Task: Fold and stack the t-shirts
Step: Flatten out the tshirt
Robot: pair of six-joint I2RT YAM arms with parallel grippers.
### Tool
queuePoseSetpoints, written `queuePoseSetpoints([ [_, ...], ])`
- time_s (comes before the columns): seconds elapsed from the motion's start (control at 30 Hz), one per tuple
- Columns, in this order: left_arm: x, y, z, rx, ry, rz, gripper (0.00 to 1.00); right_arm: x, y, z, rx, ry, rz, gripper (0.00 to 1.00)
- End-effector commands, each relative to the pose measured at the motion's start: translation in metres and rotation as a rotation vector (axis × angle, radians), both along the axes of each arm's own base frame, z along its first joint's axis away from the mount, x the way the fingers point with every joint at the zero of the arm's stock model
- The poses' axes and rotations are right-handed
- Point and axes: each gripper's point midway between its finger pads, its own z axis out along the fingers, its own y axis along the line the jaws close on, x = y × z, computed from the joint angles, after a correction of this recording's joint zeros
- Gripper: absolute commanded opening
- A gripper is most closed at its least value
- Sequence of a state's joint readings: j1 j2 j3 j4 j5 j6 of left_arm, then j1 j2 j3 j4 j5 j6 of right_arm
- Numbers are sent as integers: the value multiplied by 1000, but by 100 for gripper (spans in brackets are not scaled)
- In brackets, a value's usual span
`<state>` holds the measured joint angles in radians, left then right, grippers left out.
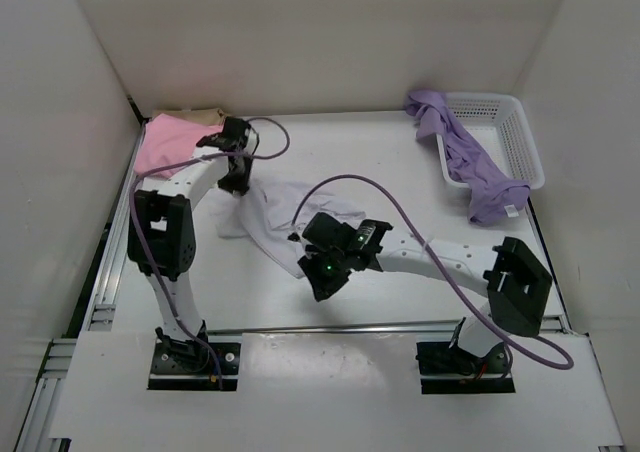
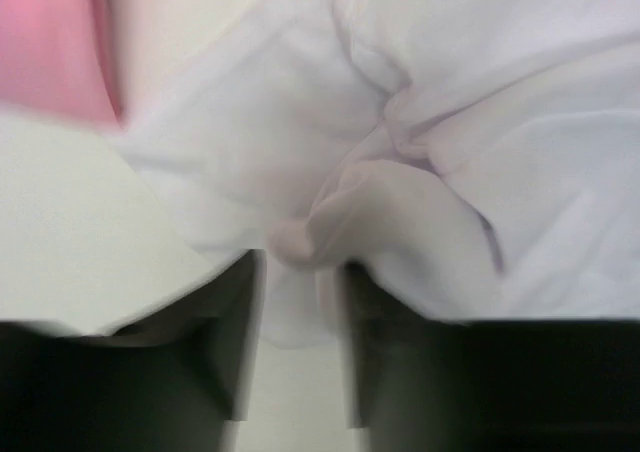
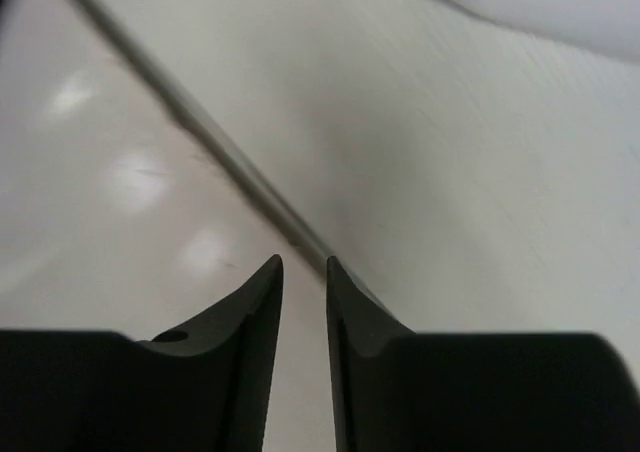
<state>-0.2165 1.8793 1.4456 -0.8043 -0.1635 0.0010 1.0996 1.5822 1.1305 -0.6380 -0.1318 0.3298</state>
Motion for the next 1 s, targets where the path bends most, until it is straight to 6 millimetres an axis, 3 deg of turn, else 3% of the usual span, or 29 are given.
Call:
queuePoseSetpoints([
  [0.0, 58, -31, 77, -27, -254, -33, 52, 9, 37, 63, 209, -84, 66, 34],
  [0.03, 66, -31, 83, -21, -275, -26, 66, 21, 36, 63, 208, -110, 22, 45],
  [0.1, 79, -23, 110, 16, -351, 9, 79, 58, 24, 64, 202, -147, -124, 52],
  [0.13, 76, -23, 128, 5, -391, 11, 79, 70, 19, 63, 207, -125, -208, 53],
  [0.17, 69, -32, 139, -28, -408, -17, 79, 96, -1, 56, 186, -116, -325, 53],
  [0.2, 55, -40, 132, -55, -386, -47, 79, 109, -11, 53, 176, -106, -403, 53],
  [0.23, 39, -48, 149, -97, -412, -82, 77, 136, -28, 55, 194, -91, -542, 53],
  [0.27, 24, -63, 143, -135, -387, -130, 76, 146, -39, 51, 187, -73, -611, 53],
  [0.3, -5, -81, 114, -138, -305, -196, 75, 156, -48, 52, 192, -62, -673, 53],
  [0.37, -45, -106, 93, -198, -220, -296, 74, 189, -69, 49, 169, -77, -806, 55],
  [0.4, -74, -120, 63, -198, -125, -360, 74, 200, -75, 49, 162, -86, -846, 55],
  [0.47, -101, -134, 37, -205, -27, -421, 75, 218, -87, 32, 111, -73, -887, 55],
  [0.5, -109, -140, 26, -203, 10, -445, 77, 228, -85, 36, 119, -70, -895, 55],
  [0.53, -117, -151, 17, -204, 42, -479, 77, 233, -87, 18, 69, -45, -890, 55],
  [0.6, -116, -159, -2, -193, 101, -489, 78, 245, -88, 12, 41, -45, -890, 55],
  [0.67, -105, -171, -3, -195, 98, -499, 78, 243, -89, -14, -20, -6, -882, 55],
  [0.7, -99, -172, -15, -169, 118, -490, 78, 243, -90, -20, -26, 15, -885, 55],
  [0.73, -87, -178, -10, -170, 90, -489, 78, 243, -92, -30, -39, 46, -905, 55],
  [0.83, -72, -185, -18, -151, 90, -482, 78, 235, -101, -48, -37, 93, -972, 55],
  [0.97, -60, -194, -25, -150, 91, -481, 76, 224, -102, -55, 6, 133, -1016, 54],
])
